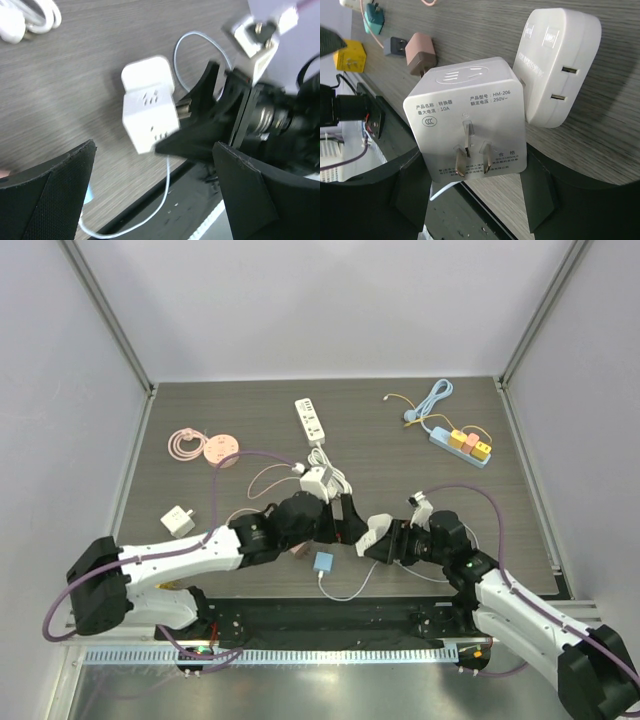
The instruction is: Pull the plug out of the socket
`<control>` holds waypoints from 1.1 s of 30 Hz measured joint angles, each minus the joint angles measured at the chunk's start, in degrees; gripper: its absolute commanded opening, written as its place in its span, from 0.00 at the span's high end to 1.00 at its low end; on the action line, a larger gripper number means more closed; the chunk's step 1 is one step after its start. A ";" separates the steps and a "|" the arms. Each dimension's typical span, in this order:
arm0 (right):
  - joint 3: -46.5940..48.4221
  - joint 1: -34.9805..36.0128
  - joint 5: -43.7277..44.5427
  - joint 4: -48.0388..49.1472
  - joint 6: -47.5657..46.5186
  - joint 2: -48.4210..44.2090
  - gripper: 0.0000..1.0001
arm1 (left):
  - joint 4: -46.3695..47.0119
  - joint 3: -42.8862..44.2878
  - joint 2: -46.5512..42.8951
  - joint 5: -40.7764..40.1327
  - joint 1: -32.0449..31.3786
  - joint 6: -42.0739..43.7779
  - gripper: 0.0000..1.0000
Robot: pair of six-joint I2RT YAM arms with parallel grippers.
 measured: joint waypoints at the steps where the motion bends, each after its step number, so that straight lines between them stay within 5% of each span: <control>1: -0.13 0.20 -0.52 0.48 -0.33 -0.09 0.99 | -1.25 2.32 1.38 1.29 1.05 -0.83 0.00; 11: -0.24 2.99 -1.25 2.84 -2.47 -1.99 0.99 | -11.78 12.57 16.13 10.45 4.28 -5.31 0.00; 20: -0.44 5.60 0.11 2.93 -3.32 -1.73 0.99 | -13.44 13.70 19.08 13.94 4.46 -6.62 0.03; 23: -0.44 6.27 0.57 3.04 -3.56 -1.88 0.99 | -10.21 11.93 19.30 16.87 5.38 -8.39 0.21; 26: -0.44 6.80 1.57 2.73 -3.91 -1.81 0.96 | -1.51 7.58 19.37 22.36 6.99 -12.44 0.60; 32: -0.46 7.56 3.45 2.32 -4.59 -1.81 0.74 | 10.01 0.59 19.41 27.87 9.75 -18.08 1.00; 33: -0.44 7.56 3.54 2.38 -4.61 -1.84 0.65 | 10.08 0.59 19.41 27.87 9.79 -18.05 1.00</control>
